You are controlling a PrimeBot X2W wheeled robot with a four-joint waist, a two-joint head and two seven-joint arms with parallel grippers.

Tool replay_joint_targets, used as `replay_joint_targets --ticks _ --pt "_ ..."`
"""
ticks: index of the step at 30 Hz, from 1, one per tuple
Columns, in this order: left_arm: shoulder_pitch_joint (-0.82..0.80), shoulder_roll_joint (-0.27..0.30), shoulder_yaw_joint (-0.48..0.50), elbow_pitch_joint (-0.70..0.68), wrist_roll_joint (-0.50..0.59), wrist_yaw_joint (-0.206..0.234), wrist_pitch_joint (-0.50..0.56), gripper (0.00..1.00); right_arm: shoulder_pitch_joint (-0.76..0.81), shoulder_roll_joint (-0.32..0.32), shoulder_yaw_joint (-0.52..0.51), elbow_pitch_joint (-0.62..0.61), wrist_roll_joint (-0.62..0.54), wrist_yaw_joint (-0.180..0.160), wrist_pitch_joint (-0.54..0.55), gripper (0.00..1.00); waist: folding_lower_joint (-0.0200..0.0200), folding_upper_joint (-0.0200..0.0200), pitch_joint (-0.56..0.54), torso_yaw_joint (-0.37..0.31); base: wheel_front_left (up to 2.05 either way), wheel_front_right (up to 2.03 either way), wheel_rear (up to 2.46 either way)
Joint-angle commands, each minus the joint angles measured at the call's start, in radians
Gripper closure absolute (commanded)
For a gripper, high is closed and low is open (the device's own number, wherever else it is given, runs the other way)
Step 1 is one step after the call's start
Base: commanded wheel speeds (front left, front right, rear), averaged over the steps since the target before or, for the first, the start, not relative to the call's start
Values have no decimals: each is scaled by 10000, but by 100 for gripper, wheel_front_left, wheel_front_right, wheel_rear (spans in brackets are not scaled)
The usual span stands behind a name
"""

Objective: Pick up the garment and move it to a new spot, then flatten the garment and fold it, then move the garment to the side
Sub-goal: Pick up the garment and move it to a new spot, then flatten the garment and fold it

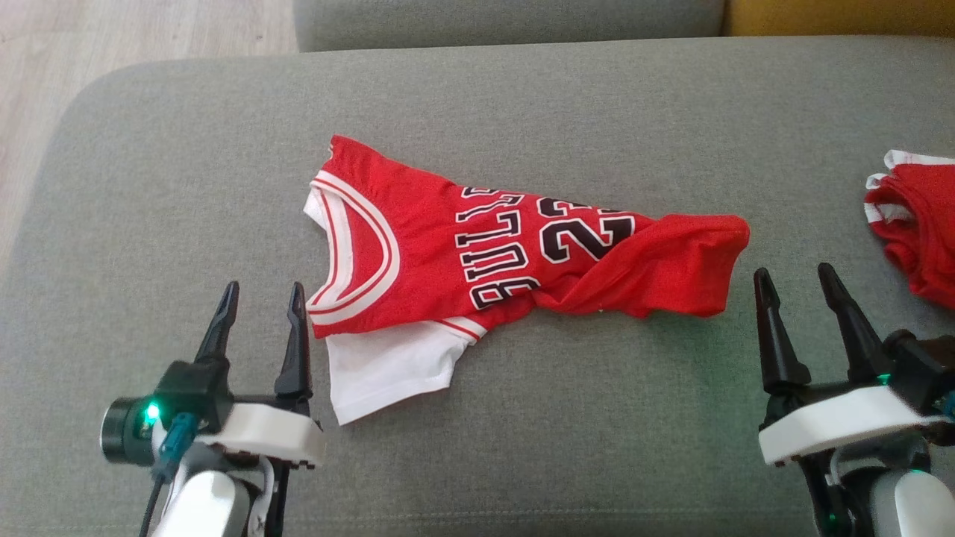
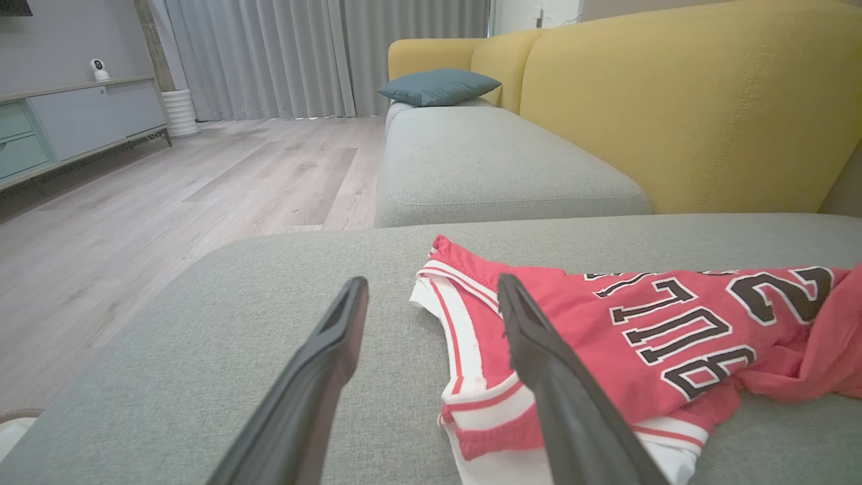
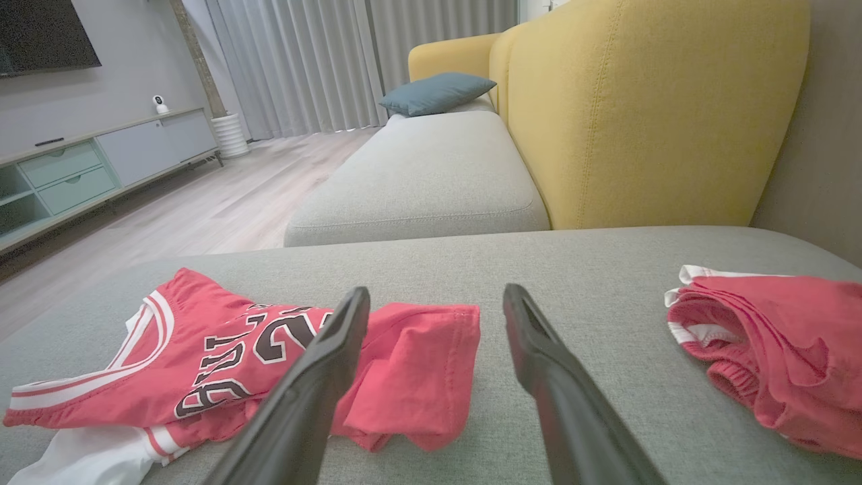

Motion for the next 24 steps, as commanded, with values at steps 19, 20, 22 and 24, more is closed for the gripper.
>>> replay_joint_targets --ticks 19,20,22,24 --pt "-662 52 315 320 163 -482 138 0 -340 -35 215 -420 96 65 -33 0 0 -1 293 -40 0 0 0" --pt "-749 35 252 473 82 -588 361 0 -374 -35 232 -419 93 65 -38 0 0 -1 343 -46 0 0 0" --pt "-965 19 146 782 -76 -787 845 0 -432 -35 274 -416 89 65 -39 0 0 -1 449 -68 0 0 0" --pt "-1205 -6 84 1085 -279 -991 1313 0 -494 -35 320 -405 84 65 -35 0 0 -1 553 -105 0 0 0"
